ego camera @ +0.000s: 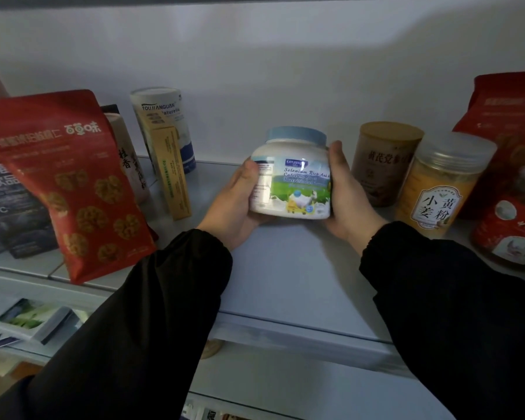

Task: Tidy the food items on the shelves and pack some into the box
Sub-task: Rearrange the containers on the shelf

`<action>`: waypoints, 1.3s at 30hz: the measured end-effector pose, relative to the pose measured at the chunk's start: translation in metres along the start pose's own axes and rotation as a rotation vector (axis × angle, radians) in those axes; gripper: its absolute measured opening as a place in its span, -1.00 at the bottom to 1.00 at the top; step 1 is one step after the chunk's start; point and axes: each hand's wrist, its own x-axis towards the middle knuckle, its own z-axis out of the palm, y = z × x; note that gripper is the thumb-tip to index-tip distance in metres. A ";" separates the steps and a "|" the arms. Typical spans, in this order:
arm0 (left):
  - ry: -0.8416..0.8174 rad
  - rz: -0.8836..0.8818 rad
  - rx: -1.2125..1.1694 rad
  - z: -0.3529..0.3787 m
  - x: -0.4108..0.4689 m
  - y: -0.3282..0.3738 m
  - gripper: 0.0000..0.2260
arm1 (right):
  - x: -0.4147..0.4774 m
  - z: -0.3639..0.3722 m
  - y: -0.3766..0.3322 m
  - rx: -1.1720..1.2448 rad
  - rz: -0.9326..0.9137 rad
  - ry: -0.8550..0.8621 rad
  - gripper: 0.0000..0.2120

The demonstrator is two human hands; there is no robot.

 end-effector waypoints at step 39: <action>-0.029 -0.160 1.853 0.000 -0.004 -0.011 -0.45 | 0.004 -0.036 -0.014 -1.438 -0.471 0.085 -0.23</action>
